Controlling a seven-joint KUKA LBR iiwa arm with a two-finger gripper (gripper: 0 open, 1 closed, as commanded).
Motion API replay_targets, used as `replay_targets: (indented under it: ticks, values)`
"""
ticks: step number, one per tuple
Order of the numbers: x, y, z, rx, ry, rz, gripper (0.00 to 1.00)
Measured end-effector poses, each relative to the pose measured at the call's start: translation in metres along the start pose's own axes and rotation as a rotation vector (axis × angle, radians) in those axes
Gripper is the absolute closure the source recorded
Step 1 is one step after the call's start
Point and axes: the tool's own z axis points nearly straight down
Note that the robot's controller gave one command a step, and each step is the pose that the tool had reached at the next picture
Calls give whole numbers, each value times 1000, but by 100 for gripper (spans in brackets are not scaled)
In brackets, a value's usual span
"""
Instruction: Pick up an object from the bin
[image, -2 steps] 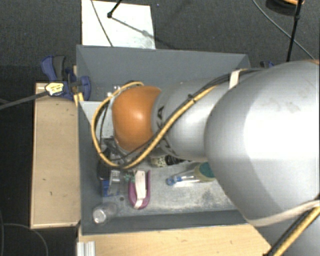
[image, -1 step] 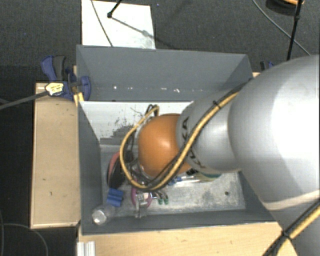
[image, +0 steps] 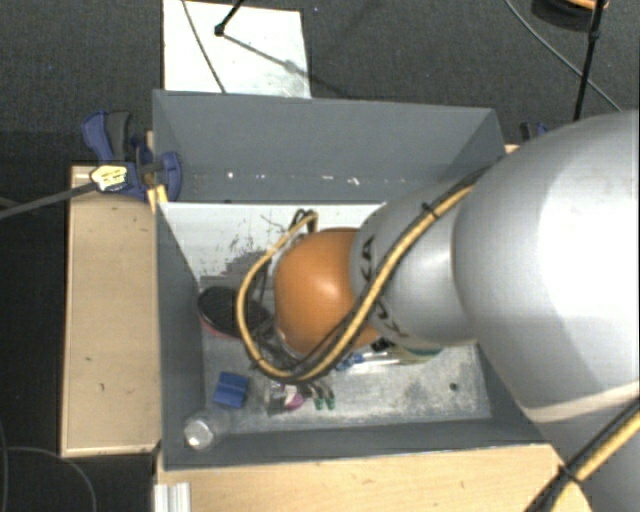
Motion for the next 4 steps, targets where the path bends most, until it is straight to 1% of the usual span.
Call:
replay_targets:
  ticks: [1, 2, 3, 4]
  values:
    - [0, 0, 0, 0, 0, 5, 0]
    - [2, 44, -1, -3, -11, -41, 0]
    - [3, 42, -1, -3, -6, -31, 100]
    - [-19, 41, -179, -2, -11, -24, 100]
